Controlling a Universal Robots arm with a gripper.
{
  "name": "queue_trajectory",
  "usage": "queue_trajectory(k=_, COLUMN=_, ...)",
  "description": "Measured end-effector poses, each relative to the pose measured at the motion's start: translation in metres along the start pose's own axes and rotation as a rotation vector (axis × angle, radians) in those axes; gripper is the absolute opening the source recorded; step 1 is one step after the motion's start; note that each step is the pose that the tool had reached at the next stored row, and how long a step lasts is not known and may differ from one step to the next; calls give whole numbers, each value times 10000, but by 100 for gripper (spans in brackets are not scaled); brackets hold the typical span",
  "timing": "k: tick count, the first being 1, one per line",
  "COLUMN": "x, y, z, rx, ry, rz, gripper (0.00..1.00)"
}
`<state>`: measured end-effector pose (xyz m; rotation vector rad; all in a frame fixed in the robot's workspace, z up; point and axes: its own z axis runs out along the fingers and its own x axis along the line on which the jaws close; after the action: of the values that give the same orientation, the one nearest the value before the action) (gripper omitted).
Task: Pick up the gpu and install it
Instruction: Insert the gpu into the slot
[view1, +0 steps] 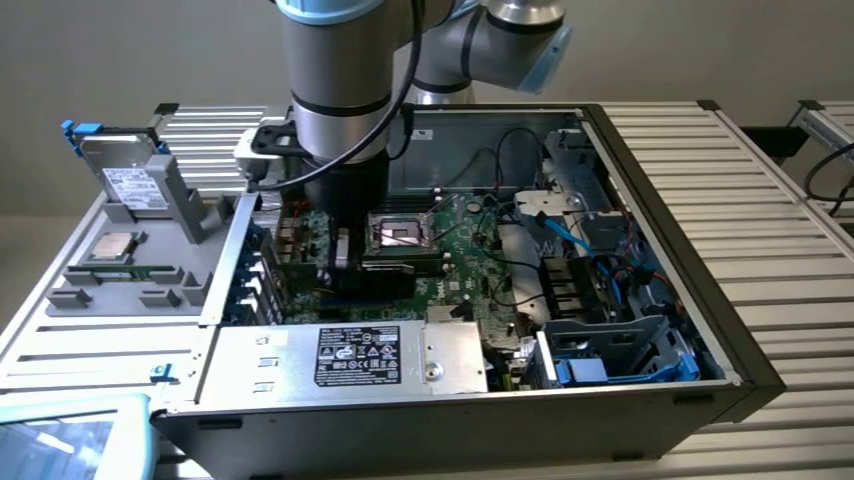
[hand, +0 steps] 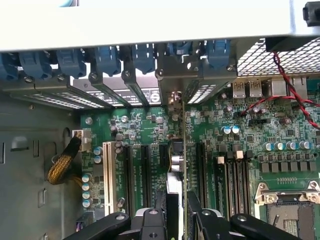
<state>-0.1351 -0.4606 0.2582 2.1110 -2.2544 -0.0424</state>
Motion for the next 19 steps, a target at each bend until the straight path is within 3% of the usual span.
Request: queue_trajectory(k=19, x=-9, y=-6, z=32, rx=-17, ry=-58, rz=10, gripper=28)
